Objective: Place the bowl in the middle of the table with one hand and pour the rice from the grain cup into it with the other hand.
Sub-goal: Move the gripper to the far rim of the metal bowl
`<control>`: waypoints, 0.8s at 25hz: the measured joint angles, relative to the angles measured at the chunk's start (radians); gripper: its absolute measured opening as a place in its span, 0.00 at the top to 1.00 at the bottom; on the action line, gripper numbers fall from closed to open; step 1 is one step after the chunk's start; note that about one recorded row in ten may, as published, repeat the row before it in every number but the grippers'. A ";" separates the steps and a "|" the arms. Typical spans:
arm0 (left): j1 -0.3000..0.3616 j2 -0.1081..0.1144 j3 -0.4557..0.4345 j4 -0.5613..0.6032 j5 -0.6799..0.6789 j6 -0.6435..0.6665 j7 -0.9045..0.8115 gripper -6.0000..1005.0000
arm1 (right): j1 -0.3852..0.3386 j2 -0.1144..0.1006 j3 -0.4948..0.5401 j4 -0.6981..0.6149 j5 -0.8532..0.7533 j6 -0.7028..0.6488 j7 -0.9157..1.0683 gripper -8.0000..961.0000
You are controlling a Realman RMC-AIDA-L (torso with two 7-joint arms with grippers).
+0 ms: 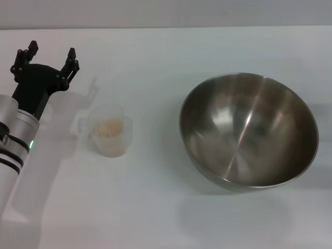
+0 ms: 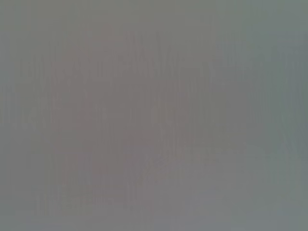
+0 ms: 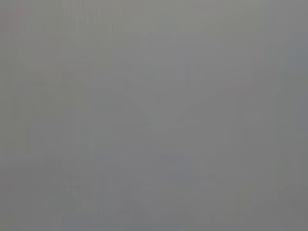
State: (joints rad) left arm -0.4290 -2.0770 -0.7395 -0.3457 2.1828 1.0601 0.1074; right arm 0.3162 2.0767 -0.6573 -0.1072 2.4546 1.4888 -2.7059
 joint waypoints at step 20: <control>0.006 -0.002 0.003 -0.001 -0.006 0.002 0.000 0.16 | -0.167 0.003 -0.495 -1.067 -0.549 -0.707 1.021 0.13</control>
State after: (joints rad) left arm -0.4233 -2.0786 -0.7362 -0.3467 2.1770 1.0620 0.1074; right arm 0.1496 2.0795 -1.1527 -1.1743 1.9053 0.7817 -1.6847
